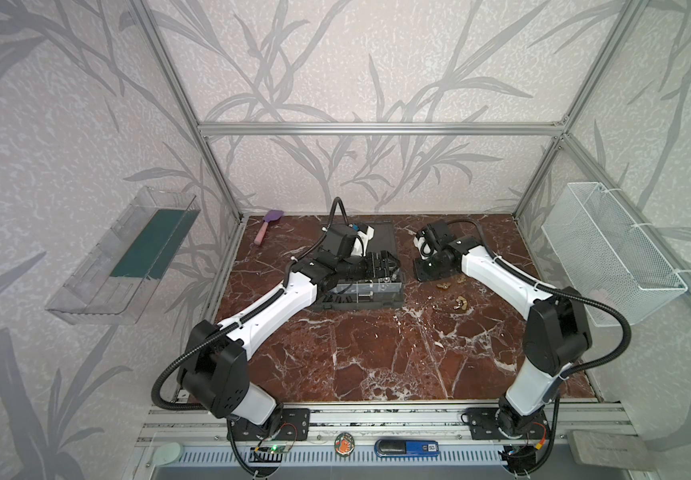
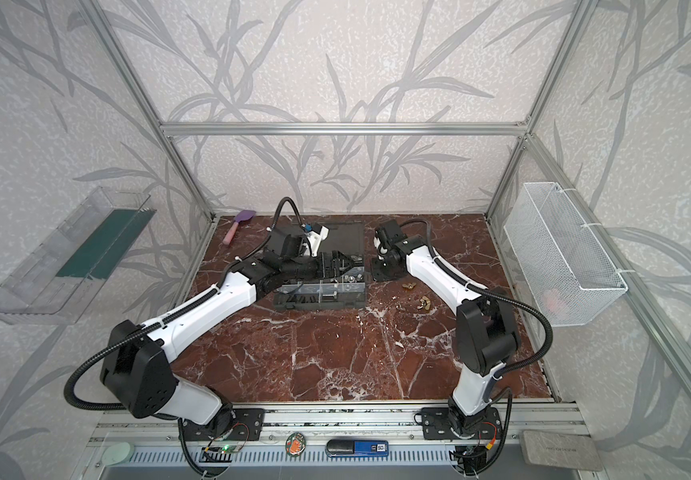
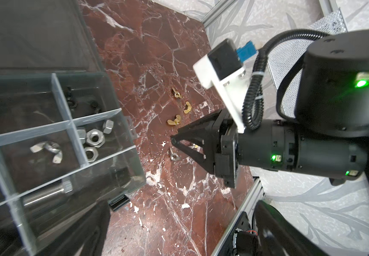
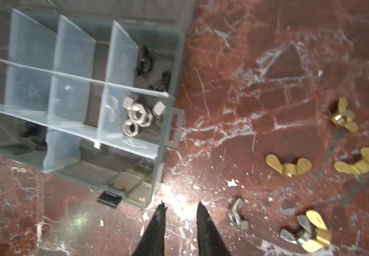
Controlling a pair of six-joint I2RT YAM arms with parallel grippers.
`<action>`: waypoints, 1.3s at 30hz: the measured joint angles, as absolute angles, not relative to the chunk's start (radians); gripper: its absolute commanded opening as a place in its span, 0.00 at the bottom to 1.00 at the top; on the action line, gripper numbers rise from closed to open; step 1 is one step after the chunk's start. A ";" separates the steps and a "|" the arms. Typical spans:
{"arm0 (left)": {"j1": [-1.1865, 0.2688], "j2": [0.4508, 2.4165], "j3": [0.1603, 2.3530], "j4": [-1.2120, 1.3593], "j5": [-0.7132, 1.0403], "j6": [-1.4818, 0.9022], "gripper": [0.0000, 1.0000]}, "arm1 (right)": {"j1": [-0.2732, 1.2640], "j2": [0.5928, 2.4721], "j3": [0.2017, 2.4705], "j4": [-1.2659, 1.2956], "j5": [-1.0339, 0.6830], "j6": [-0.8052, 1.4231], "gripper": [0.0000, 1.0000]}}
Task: Sort the screws and nuts into containers
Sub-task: 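Move the right gripper back over the pile above a silver wing nut, then lower the right gripper and grasp the silver wing nut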
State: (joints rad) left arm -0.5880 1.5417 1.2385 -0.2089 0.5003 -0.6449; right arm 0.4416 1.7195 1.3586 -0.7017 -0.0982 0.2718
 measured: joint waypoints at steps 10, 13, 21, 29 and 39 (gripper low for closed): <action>-0.693 1.701 1.349 -0.181 0.500 -0.667 1.00 | 0.386 1.600 1.083 -0.604 -0.107 0.277 0.27; -0.714 1.736 1.378 -0.178 0.499 -0.674 0.99 | 0.376 1.605 1.051 -0.580 -0.115 0.278 0.27; -0.754 1.772 1.393 -0.172 0.495 -0.690 0.99 | 0.341 1.652 1.019 -0.512 -0.133 0.277 0.27; -0.764 1.775 1.393 -0.172 0.480 -0.692 0.99 | 0.316 1.689 1.018 -0.473 -0.144 0.276 0.28; -0.764 1.775 1.393 -0.173 0.467 -0.688 1.00 | 0.310 1.761 1.018 -0.451 -0.163 0.275 0.27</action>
